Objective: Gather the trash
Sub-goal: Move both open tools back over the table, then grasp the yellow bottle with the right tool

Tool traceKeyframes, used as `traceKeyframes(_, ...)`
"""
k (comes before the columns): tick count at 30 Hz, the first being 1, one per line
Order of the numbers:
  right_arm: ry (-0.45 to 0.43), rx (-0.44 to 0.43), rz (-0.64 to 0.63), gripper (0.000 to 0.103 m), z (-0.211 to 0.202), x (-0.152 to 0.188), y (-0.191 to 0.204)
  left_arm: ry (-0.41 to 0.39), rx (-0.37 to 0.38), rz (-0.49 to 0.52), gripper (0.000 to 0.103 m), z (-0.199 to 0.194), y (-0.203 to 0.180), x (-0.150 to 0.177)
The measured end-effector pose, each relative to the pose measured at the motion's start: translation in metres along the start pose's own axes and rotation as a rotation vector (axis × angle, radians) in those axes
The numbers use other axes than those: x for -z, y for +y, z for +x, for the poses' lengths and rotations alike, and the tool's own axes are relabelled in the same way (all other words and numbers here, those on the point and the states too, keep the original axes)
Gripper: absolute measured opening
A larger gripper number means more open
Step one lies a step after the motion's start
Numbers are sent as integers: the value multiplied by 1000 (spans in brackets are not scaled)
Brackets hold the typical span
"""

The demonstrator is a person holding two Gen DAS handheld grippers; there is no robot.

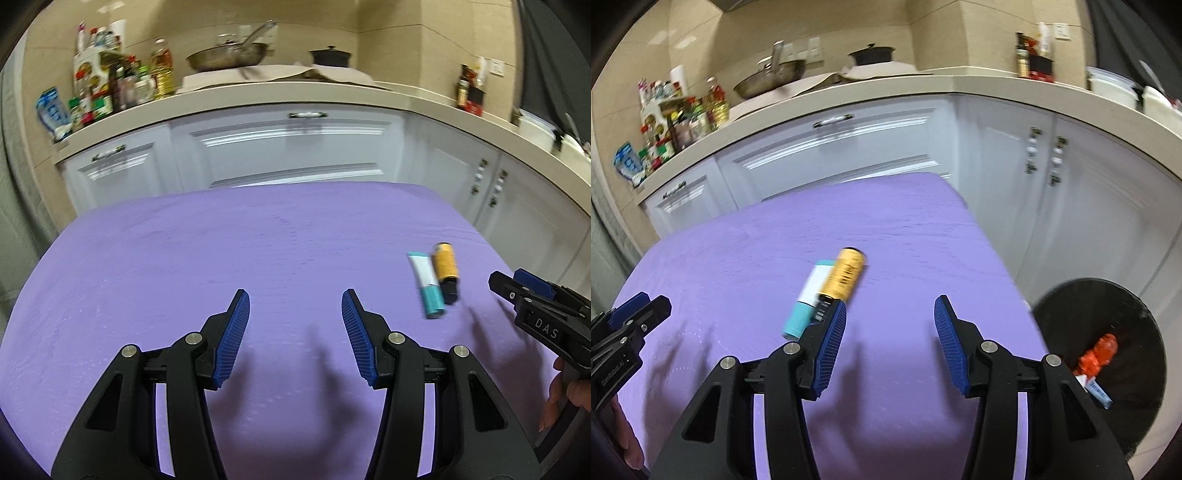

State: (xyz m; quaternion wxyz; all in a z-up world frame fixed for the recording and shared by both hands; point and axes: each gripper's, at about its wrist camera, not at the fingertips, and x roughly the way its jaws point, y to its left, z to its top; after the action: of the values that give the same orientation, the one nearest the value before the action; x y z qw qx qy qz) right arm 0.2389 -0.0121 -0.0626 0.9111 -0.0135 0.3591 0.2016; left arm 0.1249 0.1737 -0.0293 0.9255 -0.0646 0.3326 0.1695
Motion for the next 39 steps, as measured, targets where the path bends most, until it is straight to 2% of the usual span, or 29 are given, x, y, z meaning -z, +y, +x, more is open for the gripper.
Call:
traceKeyframes(5,31,3,-19,50,20,-7,18,15,-8,-36,51,6,18,3)
traceKeyframes(13,79,47,-11,50,41,-11,23,22,-2,-52,51,12,28,4)
traceKeyframes(19,103,28,-16,50,49,-11,28,35,4,-67,51,18,31,4)
traceKeyframes(21,105,27,-24,44,50,-12,28,36,8,-67,51,18,30,5)
traceKeyframes(22,111,20,-24,35,51,-12,28,35,9,-66,51,18,30,4)
traceKeyframes(23,117,11,-26,25,52,-12,28,35,11,-64,51,18,28,5)
traceKeyframes(30,108,15,-25,25,47,-9,22,41,39,-42,51,20,11,4)
traceKeyframes(39,82,55,17,25,23,-4,-16,60,123,28,51,24,-40,5)
